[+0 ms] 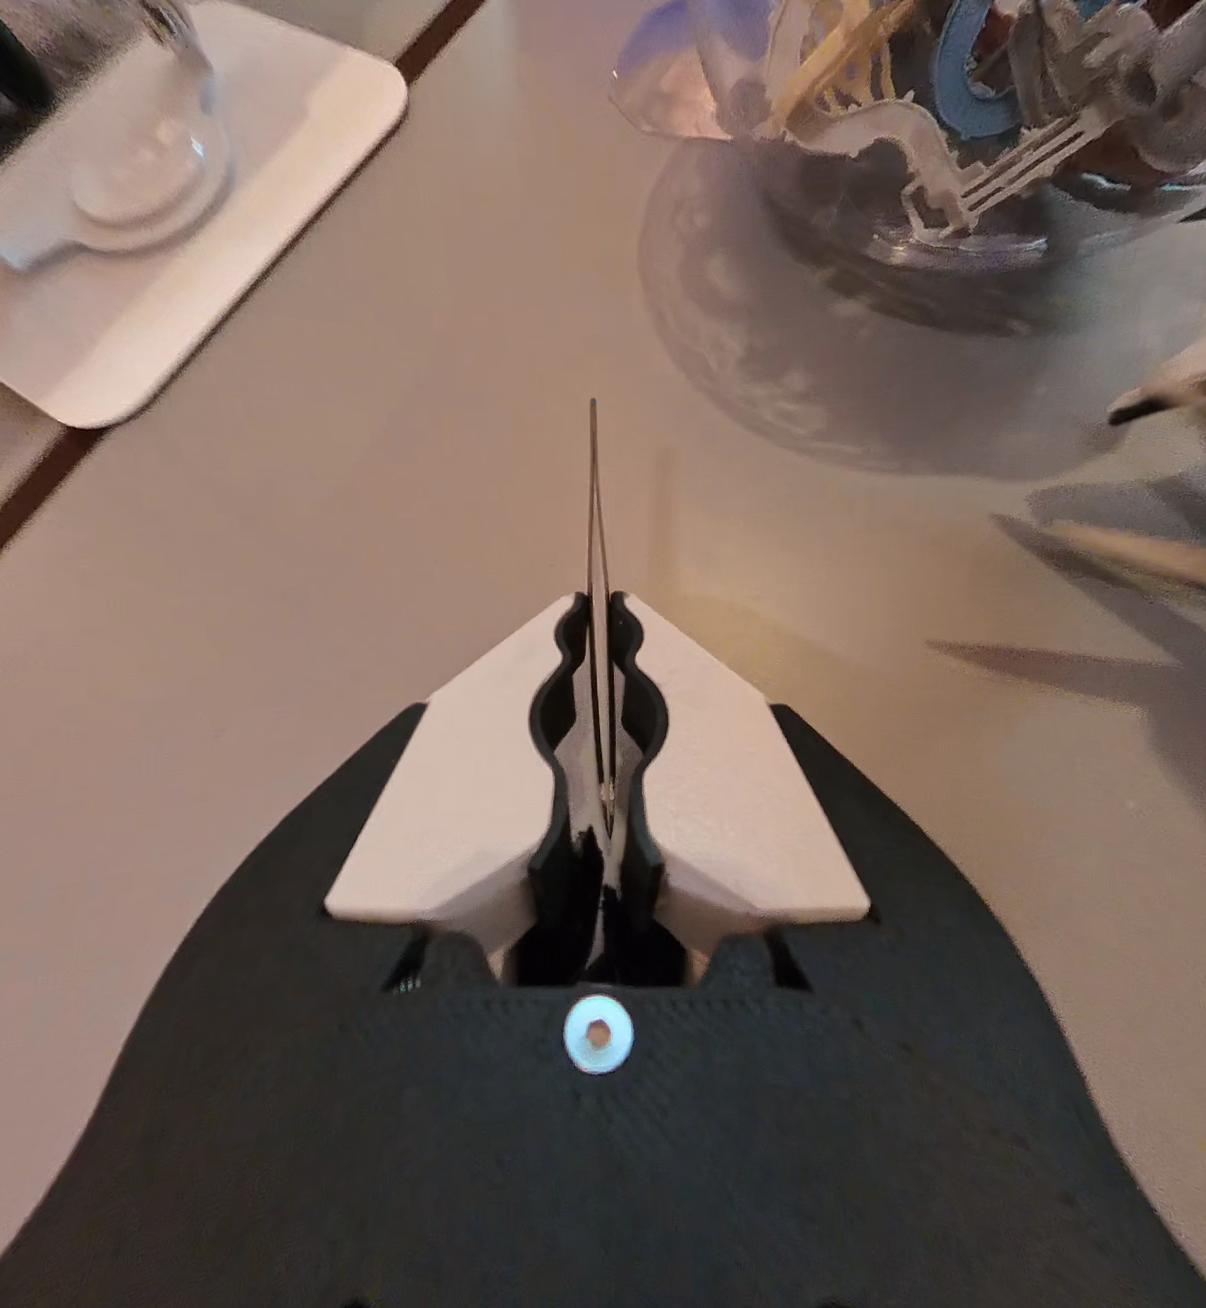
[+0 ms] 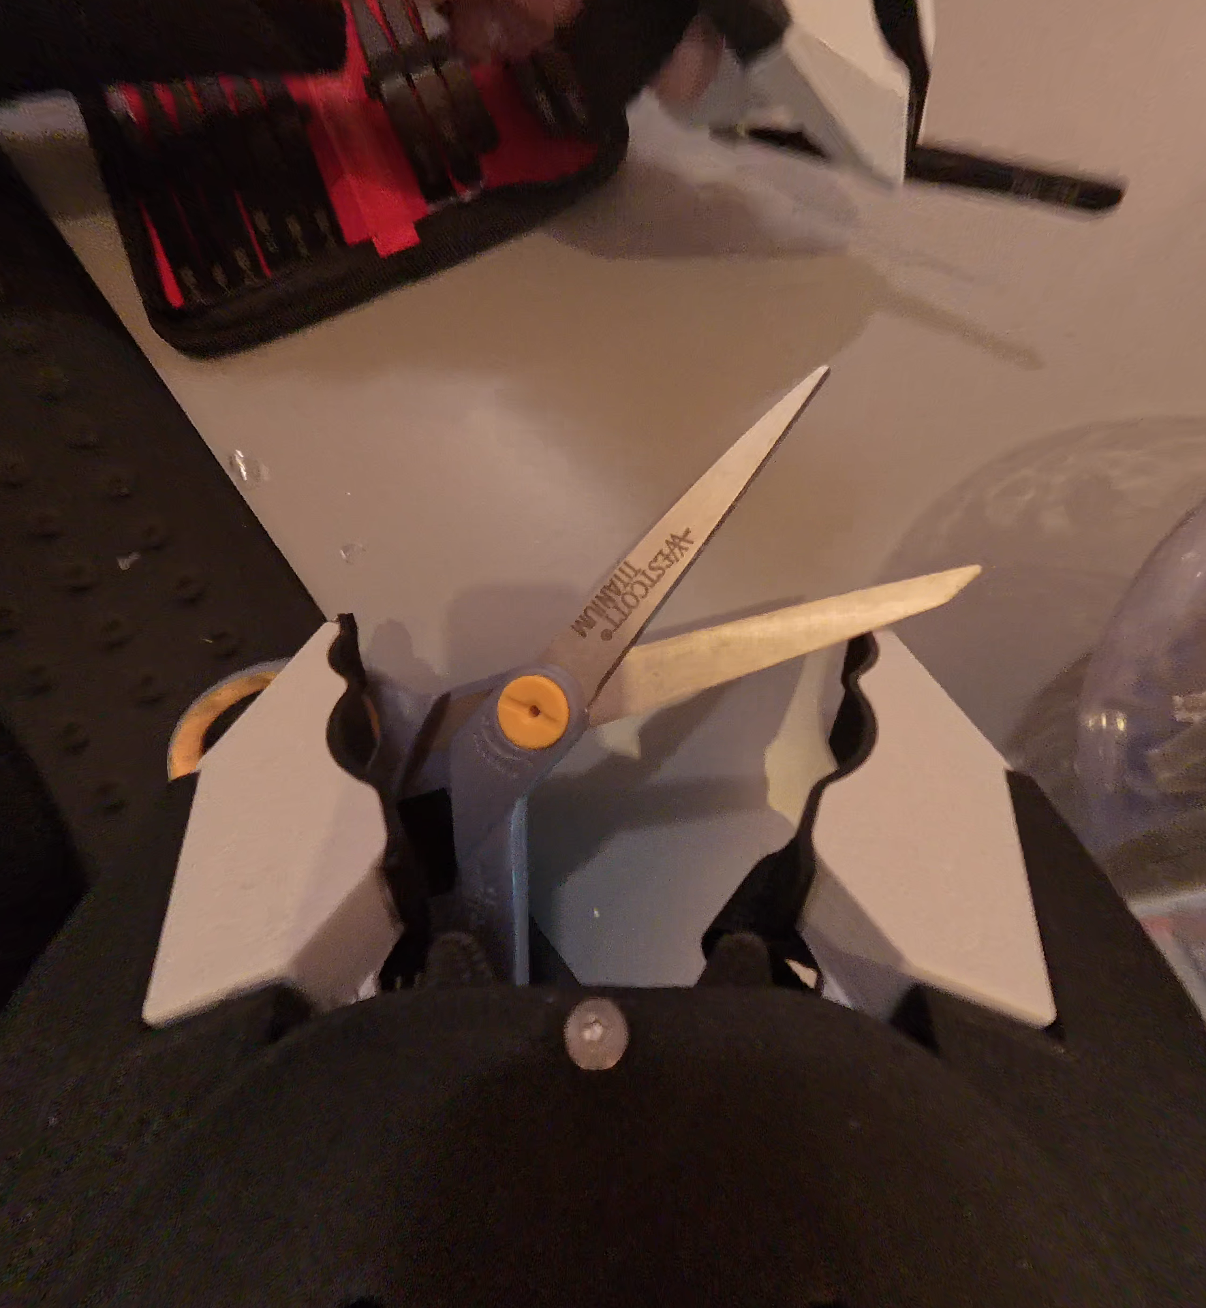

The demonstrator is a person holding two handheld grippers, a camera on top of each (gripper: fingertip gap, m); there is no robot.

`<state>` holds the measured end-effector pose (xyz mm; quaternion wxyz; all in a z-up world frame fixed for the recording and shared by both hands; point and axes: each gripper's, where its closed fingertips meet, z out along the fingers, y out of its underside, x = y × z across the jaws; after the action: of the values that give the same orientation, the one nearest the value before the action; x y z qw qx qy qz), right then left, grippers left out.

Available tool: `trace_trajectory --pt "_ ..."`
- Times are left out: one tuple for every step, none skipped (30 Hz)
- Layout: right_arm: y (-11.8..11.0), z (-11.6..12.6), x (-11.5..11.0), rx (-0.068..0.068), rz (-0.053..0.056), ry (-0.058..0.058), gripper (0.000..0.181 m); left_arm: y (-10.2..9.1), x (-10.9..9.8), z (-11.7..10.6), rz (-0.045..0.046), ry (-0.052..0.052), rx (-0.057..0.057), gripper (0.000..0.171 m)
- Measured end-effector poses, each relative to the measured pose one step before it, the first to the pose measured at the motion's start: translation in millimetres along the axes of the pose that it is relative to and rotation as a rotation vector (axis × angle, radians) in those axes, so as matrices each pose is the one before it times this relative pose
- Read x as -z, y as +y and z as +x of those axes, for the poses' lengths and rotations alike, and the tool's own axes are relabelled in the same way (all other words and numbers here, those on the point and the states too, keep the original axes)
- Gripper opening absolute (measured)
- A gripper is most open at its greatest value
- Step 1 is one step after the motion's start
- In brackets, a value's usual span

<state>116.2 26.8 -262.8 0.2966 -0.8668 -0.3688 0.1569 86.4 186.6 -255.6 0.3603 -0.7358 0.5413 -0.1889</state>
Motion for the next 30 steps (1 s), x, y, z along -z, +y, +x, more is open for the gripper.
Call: trace_trajectory --pt "4.56 -0.19 -0.19 0.0165 -0.0334 0.0026 0.137 -4.04 5.58 -1.45 0.01733 -0.0240 -0.0444 0.002" --pt "1.33 -1.56 0.13 0.0063 -0.0091 -0.0070 0.142 -5.99 6.37 0.30 0.03115 -0.0185 -0.0410 0.002" --pt "3.77 -1.91 0.07 -0.0145 -0.0231 -0.0161 0.147 -4.53 5.75 0.77 0.01761 -0.0123 -0.0256 0.003" --pt "5.09 0.54 0.91 -0.0093 -0.0321 0.0002 0.154 -5.63 5.80 3.47 0.02813 0.0006 -0.0360 0.003" --pt "-0.87 2.28 3.15 0.0051 0.0103 0.0165 0.155 -6.38 6.13 1.02 0.02931 -0.0211 -0.0382 0.003" --pt "-5.04 0.40 5.98 -0.0072 0.0399 0.0019 0.152 -7.17 6.87 -1.15 0.02604 -0.0380 -0.0311 0.003" --pt "-6.65 -0.96 8.85 -0.0155 0.0514 -0.0093 0.141 -9.76 7.39 2.39 0.03333 -0.0161 -0.0321 0.003" --pt "-9.99 -1.93 11.67 -0.0043 0.0735 -0.0109 0.127 -13.93 8.21 2.71 0.05074 -0.0221 -0.0437 0.003" --pt "-14.08 -3.39 13.49 -0.0025 0.0997 -0.0179 0.105 -14.96 7.63 2.89 0.04658 -0.0203 -0.0476 0.003" --pt "-15.74 -4.52 12.79 -0.0209 0.1042 -0.0333 0.086 -14.26 5.95 2.60 0.03448 -0.0200 -0.0462 0.003" --pt "-15.01 -3.44 10.66 -0.0401 0.0901 -0.0368 0.079 -17.16 5.83 2.33 0.04848 -0.0279 -0.0583 0.003" --pt "-15.47 0.61 9.76 -0.0444 0.0933 -0.0162 0.074 -17.58 4.73 3.08 0.04501 -0.0246 -0.0647 0.003" --pt "-16.35 3.50 9.21 -0.0398 0.1050 -0.0027 0.065 -16.72 3.15 4.76 0.03756 -0.0106 -0.0617 0.002" --pt "-13.73 3.40 6.93 -0.0377 0.0863 -0.0082 0.060 -16.00 2.03 4.62 0.03452 -0.0083 -0.0551 0.003" --pt "-9.72 3.61 4.93 -0.0349 0.0568 -0.0044 0.059 -15.40 1.80 3.70 0.03576 -0.0146 -0.0610 0.002" --pt "-8.05 3.72 3.99 -0.0215 0.0458 0.0049 0.059 -13.01 0.81 4.55 0.02611 -0.0026 -0.0568 0.002" --pt "-6.02 1.77 2.92 -0.0081 0.0337 0.0000 0.057 -11.28 0.07 5.16 0.02253 0.0070 -0.0443 0.002" --pt "-3.97 -0.85 1.38 -0.0065 0.0193 -0.0147 0.056 -10.00 -0.29 4.98 0.02193 0.0087 -0.0416 0.002" --pt "-3.52 -2.23 0.71 -0.0082 0.0167 -0.0233 0.054 -9.24 -0.65 5.76 0.02398 0.0158 -0.0406 0.002" --pt "-2.47 -1.56 0.28 -0.0053 0.0132 -0.0201 0.049 -7.79 -0.92 4.22 0.02025 0.0116 -0.0264 0.002" --pt "-0.66 -1.59 0.12 0.0022 0.0024 -0.0201 0.043 -5.57 -1.73 1.67 0.01342 0.0052 -0.0011 0.002" --pt "-0.04 -3.84 0.39 0.0109 0.0001 -0.0319 0.035 -3.33 -2.12 1.30 0.00703 0.0117 0.0083 0.002" --pt "-0.90 -5.80 0.87 0.0155 0.0075 -0.0396 0.019 -2.99 -1.60 0.41 0.01154 0.0067 -0.0002 0.003" --pt "-2.08 -3.37 1.18 0.0148 0.0149 -0.0188 0.007 -2.95 -0.87 -1.61 0.01404 -0.0049 -0.0014 0.002" --pt "-1.84 0.01 1.51 0.0155 0.0113 0.0060 0.006 -1.30 -1.32 -0.57 0.00450 0.0061 0.0063 0.002" --pt "-0.35 0.33 1.78 0.0128 -0.0026 0.0067 0.006 -1.13 -1.50 0.47 0.00581 0.0105 0.0089 0.002" --pt "-1.09 -0.24 1.98 0.0084 -0.0014 0.0000 0.006 -3.09 -0.66 -0.67 0.01729 -0.0062 -0.0008 0.002" --pt "-1.94 -0.68 2.11 0.0099 0.0052 -0.0017 0.006 -2.47 -1.43 -0.59 0.01117 -0.0054 -0.0040 0.003" --pt "-1.15 0.49 2.29 0.0125 0.0020 0.0065 0.006 -1.09 -2.36 -0.02 0.00496 0.0060 0.0102 0.003" --pt "-0.80 1.38 2.35 0.0115 -0.0020 0.0111 0.006 -1.52 -2.11 -0.25 0.00893 0.0116 0.0250 0.004"
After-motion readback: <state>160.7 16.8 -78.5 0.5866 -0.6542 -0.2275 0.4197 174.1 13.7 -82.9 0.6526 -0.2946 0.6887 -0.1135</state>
